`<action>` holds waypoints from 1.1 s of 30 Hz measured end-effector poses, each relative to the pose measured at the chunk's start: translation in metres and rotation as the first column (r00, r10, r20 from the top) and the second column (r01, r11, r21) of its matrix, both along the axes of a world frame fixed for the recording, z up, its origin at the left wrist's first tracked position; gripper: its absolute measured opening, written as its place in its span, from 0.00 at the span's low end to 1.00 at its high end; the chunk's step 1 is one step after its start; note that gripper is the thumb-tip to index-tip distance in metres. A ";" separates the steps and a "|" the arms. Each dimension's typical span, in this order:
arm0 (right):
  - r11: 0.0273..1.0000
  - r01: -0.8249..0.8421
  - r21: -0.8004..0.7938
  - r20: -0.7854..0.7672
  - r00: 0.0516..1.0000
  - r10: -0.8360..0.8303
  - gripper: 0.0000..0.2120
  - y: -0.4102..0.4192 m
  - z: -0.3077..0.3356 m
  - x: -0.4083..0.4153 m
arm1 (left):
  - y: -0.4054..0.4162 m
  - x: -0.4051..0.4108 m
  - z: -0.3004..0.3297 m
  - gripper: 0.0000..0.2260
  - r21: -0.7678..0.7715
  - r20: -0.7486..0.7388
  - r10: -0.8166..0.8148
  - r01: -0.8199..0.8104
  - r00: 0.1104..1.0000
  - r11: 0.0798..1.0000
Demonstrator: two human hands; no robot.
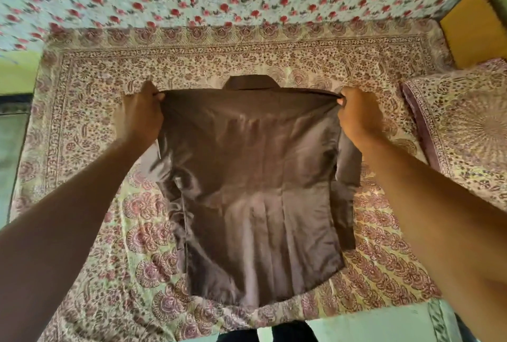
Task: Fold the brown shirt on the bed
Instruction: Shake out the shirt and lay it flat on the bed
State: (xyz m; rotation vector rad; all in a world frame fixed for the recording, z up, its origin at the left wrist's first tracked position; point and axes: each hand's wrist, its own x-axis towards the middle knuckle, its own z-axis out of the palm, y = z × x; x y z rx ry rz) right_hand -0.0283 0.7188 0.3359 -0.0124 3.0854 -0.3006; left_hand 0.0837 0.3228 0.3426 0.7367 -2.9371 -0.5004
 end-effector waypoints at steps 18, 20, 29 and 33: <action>0.993 -0.105 0.045 0.077 0.992 0.101 0.16 -0.038 -0.226 -0.155 | -0.014 -0.135 -0.218 0.18 -0.080 0.113 -0.039 0.048 0.993 0.996; 0.991 -0.115 0.060 0.182 0.978 0.103 0.15 -0.041 -0.255 -0.169 | -0.012 -0.152 -0.252 0.15 -0.103 0.267 -0.005 0.033 0.964 0.994; 0.984 -0.154 -0.092 0.262 0.950 0.173 0.25 -0.089 -0.327 -0.210 | 0.014 -0.244 -0.327 0.19 0.158 0.166 -0.063 0.036 0.984 0.987; 0.949 -0.221 -0.225 0.071 0.968 0.242 0.05 -0.114 -0.349 -0.231 | 0.011 -0.289 -0.355 0.12 0.317 0.172 0.003 -0.059 0.985 0.947</action>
